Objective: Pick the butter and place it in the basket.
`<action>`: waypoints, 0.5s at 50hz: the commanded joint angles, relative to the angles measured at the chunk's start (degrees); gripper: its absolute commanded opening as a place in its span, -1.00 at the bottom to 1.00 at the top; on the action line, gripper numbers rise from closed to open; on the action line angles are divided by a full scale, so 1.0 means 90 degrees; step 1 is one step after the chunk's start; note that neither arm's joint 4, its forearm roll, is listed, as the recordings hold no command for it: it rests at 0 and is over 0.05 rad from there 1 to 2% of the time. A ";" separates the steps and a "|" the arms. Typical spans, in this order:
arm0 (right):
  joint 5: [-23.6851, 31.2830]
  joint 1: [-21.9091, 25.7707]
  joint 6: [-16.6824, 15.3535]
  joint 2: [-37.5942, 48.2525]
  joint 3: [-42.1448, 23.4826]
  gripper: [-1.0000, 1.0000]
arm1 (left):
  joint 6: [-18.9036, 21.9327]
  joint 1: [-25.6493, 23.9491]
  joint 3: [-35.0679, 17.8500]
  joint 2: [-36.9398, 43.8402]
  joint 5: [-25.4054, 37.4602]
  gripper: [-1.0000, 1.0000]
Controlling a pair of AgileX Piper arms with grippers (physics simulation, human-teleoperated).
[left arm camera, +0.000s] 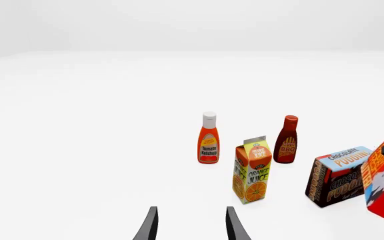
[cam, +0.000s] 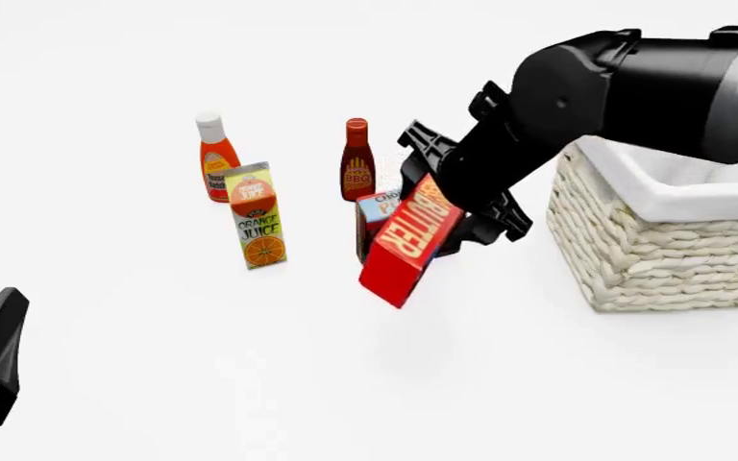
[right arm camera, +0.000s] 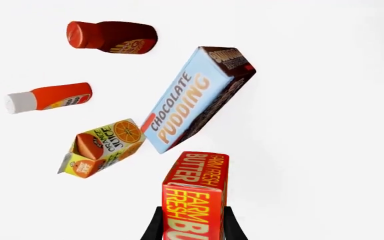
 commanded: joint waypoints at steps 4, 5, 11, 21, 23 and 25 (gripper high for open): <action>0.0211 -0.0282 -0.0087 -0.0268 -0.0428 -1.00 | 0.0000 0.0000 0.0000 0.0000 0.0000 1.00; 0.0239 -0.0346 -0.0134 -0.0314 -0.0456 -1.00 | 0.0000 0.0000 0.0000 0.0000 0.0000 1.00; 0.0357 -0.0521 -0.0245 -0.0434 -0.0625 -1.00 | 0.0000 0.0000 0.0000 0.0000 0.0000 1.00; 0.0447 -0.0635 -0.0316 -0.0559 -0.0759 -1.00 | 0.0000 0.0000 0.0000 0.0000 0.0000 1.00; 0.0478 -0.0653 -0.0332 -0.0575 -0.0808 -1.00 | 0.0000 0.0000 0.0000 0.0000 0.0000 1.00; 0.0519 -0.0680 -0.0354 -0.0600 -0.0878 -1.00 | 0.0000 0.0000 0.0000 0.0000 0.0000 1.00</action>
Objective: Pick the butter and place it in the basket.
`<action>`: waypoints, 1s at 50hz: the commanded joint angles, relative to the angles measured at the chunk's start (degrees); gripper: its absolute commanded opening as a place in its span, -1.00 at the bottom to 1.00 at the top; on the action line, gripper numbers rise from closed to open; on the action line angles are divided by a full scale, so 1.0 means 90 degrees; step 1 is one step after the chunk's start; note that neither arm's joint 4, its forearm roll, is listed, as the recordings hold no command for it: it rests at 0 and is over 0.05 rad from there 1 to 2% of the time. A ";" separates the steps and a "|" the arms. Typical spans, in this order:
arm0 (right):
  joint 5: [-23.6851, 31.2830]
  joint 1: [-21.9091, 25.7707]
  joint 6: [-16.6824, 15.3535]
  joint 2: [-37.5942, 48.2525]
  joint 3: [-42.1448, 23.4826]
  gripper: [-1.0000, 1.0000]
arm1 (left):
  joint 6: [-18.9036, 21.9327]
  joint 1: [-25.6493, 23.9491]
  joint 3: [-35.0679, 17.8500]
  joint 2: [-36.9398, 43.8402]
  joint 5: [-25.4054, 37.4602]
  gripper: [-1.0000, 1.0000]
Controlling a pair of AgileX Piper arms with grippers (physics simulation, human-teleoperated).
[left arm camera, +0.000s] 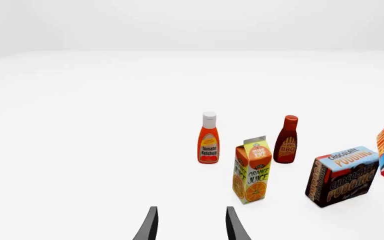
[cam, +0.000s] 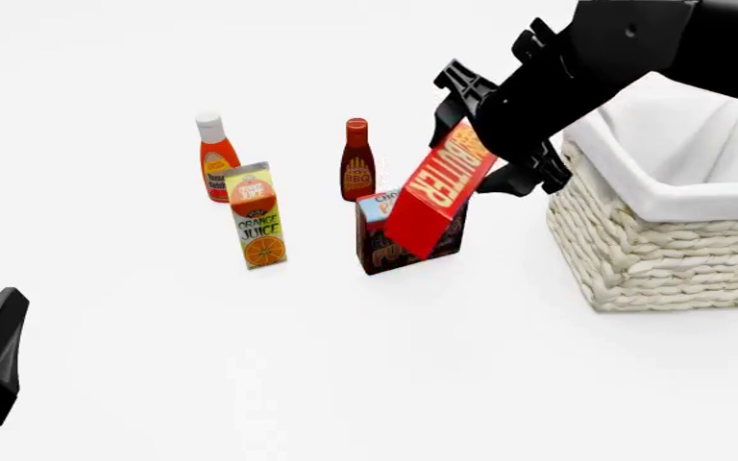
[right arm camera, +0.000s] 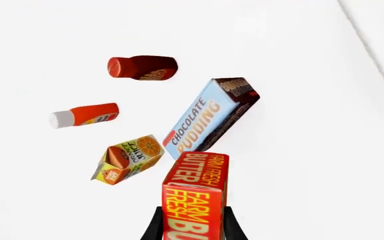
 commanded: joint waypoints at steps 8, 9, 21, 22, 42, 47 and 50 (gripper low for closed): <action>0.0266 -0.0279 -0.0078 -0.0303 -0.0573 -1.00 | 0.0000 0.0000 0.0000 0.0000 0.0000 1.00; 0.0297 -0.0288 -0.0078 -0.0306 -0.0619 -1.00 | 0.0000 0.0000 0.0000 0.0000 0.0000 1.00; 0.0536 -0.0530 -0.0128 -0.0490 -0.0904 -1.00 | 0.0000 0.0000 0.0000 0.0000 0.0000 1.00; 0.0554 -0.0543 -0.0124 -0.0498 -0.0924 -1.00 | 0.0000 0.0000 0.0000 0.0000 0.0000 1.00; 0.0862 -0.1001 -0.0250 -0.0800 -0.1262 -1.00 | 0.0000 0.0000 0.0000 0.0000 0.0000 1.00; 0.0936 -0.1236 -0.0382 -0.0859 -0.1364 -1.00 | 0.0000 0.0000 0.0000 0.0000 0.0000 1.00; 0.0999 -0.1389 -0.0353 -0.0898 -0.1421 -1.00 | 0.0000 0.0000 0.0000 0.0000 0.0000 1.00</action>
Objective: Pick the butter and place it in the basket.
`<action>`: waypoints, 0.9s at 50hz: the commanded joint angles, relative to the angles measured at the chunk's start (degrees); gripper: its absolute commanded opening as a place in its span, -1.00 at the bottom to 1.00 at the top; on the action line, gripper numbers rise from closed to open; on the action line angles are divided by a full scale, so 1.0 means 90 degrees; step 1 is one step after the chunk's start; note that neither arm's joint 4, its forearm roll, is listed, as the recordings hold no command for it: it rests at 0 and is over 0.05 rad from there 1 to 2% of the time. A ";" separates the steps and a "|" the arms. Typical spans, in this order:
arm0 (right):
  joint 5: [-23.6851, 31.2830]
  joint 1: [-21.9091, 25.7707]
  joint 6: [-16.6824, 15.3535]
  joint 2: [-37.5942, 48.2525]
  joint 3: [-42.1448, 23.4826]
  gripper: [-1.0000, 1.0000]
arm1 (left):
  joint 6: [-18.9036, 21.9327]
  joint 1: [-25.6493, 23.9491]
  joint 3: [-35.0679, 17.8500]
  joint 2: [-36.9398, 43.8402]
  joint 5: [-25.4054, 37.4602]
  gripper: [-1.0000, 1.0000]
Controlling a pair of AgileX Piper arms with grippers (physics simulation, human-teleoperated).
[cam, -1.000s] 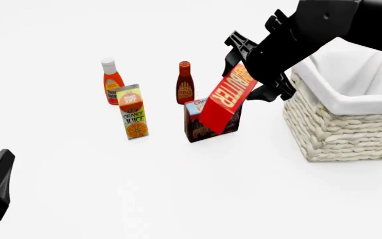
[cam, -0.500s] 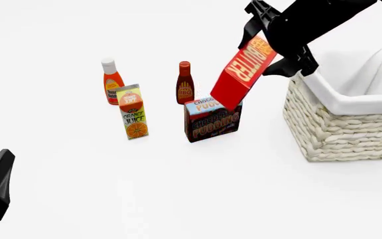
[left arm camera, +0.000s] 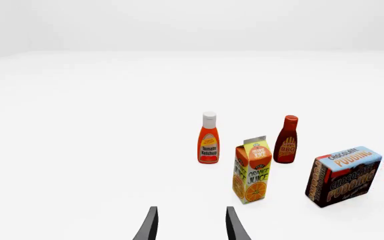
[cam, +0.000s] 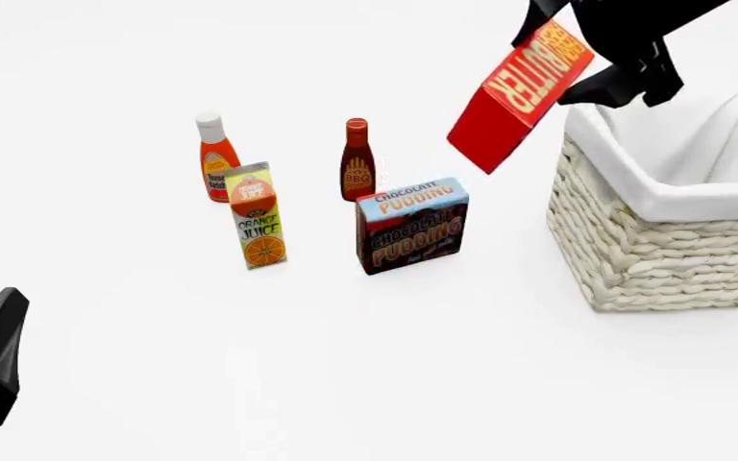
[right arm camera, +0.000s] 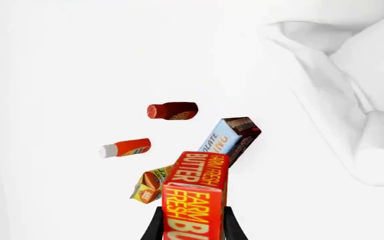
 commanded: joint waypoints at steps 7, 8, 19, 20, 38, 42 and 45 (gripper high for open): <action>0.0170 -0.0572 0.0035 -0.0250 -0.0356 -1.00 | 0.0000 0.0000 0.0000 0.0000 0.0000 1.00; 0.0170 -0.0572 0.0035 -0.0250 -0.0355 -1.00 | 0.0000 0.0000 0.0000 0.0000 0.0000 1.00; 0.0249 -0.0807 0.0094 -0.0438 -0.0328 -1.00 | 0.0000 0.0000 0.0000 0.0000 0.0000 1.00; 0.0264 -0.0831 0.0107 -0.0460 -0.0319 -1.00 | 0.0000 0.0000 0.0000 0.0000 0.0000 1.00; 0.0258 -0.1111 0.0208 -0.0562 -0.0182 -1.00 | 0.0000 0.0000 0.0000 0.0000 0.0000 1.00; 0.0242 -0.1168 0.0226 -0.0540 -0.0174 -1.00 | 0.0000 0.0000 0.0000 0.0000 0.0000 1.00; 0.0232 -0.1229 0.0247 -0.0521 -0.0164 -1.00 | 0.0000 0.0000 0.0000 0.0000 0.0000 1.00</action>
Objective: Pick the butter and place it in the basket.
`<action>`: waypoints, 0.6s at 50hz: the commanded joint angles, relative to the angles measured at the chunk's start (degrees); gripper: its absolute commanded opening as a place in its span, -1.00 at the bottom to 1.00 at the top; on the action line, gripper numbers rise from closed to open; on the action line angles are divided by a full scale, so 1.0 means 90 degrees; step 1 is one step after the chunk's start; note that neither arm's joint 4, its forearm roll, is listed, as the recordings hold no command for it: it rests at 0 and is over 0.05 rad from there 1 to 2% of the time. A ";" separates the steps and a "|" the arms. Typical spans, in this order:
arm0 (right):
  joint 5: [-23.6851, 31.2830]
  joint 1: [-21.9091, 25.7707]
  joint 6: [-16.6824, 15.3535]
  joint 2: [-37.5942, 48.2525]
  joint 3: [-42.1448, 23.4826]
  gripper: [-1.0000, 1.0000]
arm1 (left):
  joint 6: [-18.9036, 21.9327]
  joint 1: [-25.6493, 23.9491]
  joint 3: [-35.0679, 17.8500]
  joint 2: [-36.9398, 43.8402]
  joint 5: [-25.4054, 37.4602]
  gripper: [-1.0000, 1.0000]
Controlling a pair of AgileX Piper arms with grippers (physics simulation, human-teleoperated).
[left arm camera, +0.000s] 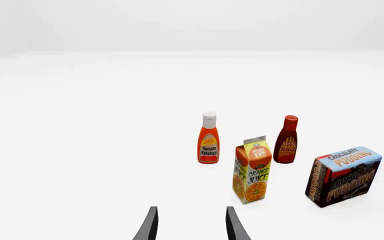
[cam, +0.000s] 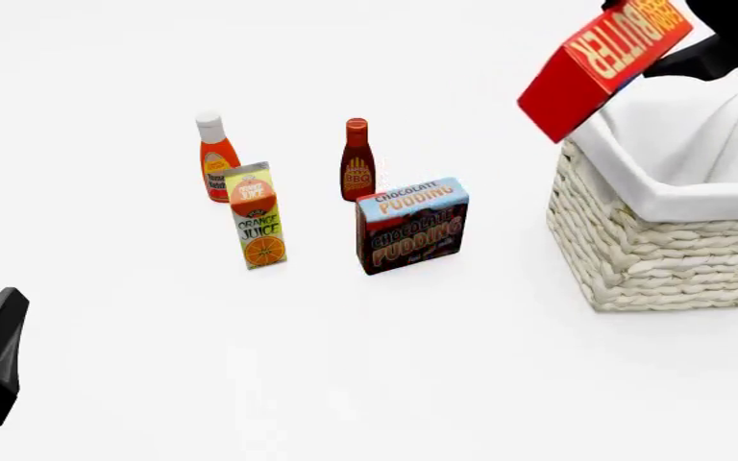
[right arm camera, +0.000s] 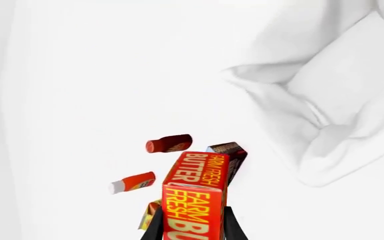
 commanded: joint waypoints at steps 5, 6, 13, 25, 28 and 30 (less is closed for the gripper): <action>-0.0101 -0.0304 0.0174 0.0004 -0.0038 -1.00 | 0.0000 0.0000 0.0000 0.0000 0.0000 1.00; -0.0101 -0.0304 0.0174 0.0004 -0.0038 -1.00 | 0.0000 0.0000 0.0000 0.0000 0.0000 1.00; -0.0170 -0.0521 0.0128 0.0008 0.0064 -1.00 | 0.0000 0.0000 0.0000 0.0000 0.0000 1.00; -0.0320 -0.0815 0.0037 0.0029 0.0262 -1.00 | 0.0000 0.0000 0.0000 0.0000 0.0000 1.00; -0.0345 -0.0886 0.0020 0.0033 0.0285 -1.00 | 0.0000 0.0000 0.0000 0.0000 0.0000 1.00; -0.0368 -0.0948 -0.0005 0.0035 0.0303 -1.00 | 0.0000 0.0000 0.0000 0.0000 0.0000 1.00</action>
